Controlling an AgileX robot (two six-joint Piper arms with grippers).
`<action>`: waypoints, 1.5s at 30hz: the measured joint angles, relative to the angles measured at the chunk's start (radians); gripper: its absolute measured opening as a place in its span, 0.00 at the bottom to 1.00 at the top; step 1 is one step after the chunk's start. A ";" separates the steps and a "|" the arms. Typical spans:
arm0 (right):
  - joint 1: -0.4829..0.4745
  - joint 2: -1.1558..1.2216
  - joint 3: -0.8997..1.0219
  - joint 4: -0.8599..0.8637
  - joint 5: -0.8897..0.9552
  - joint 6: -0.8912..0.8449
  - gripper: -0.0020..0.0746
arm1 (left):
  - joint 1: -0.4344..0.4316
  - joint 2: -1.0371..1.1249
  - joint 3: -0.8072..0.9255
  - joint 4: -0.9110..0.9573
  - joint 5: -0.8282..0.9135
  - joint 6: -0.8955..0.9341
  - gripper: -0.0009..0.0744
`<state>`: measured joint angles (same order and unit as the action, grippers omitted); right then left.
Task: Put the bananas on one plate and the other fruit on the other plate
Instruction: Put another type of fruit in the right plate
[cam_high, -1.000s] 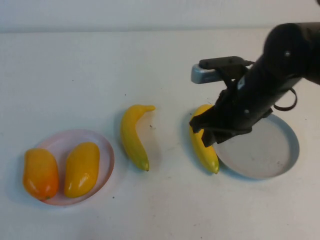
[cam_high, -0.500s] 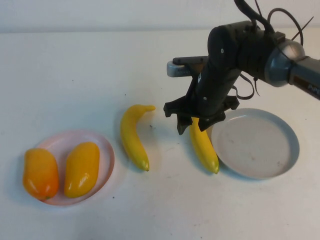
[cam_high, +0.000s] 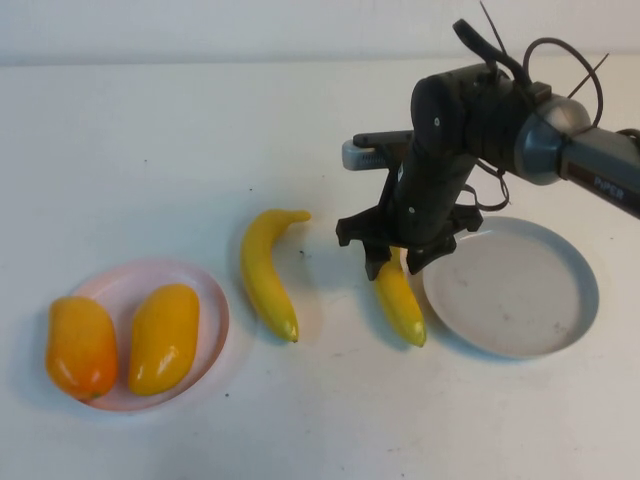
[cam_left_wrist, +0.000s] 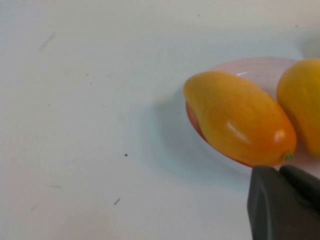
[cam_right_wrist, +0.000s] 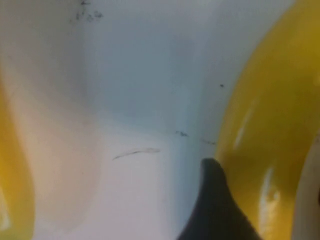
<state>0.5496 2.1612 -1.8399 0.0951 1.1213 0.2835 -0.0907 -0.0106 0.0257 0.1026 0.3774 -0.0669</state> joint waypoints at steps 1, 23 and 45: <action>-0.002 0.007 0.000 -0.001 -0.004 0.000 0.53 | 0.000 0.000 0.000 0.000 0.000 0.000 0.01; 0.006 0.025 0.000 -0.001 -0.070 0.002 0.53 | 0.000 0.000 0.000 0.000 0.000 0.000 0.01; 0.042 -0.143 0.066 -0.065 -0.082 0.002 0.42 | 0.000 0.000 0.000 0.000 0.000 0.000 0.01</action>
<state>0.5915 2.0185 -1.7744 0.0304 1.0389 0.2854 -0.0907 -0.0106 0.0257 0.1026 0.3774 -0.0669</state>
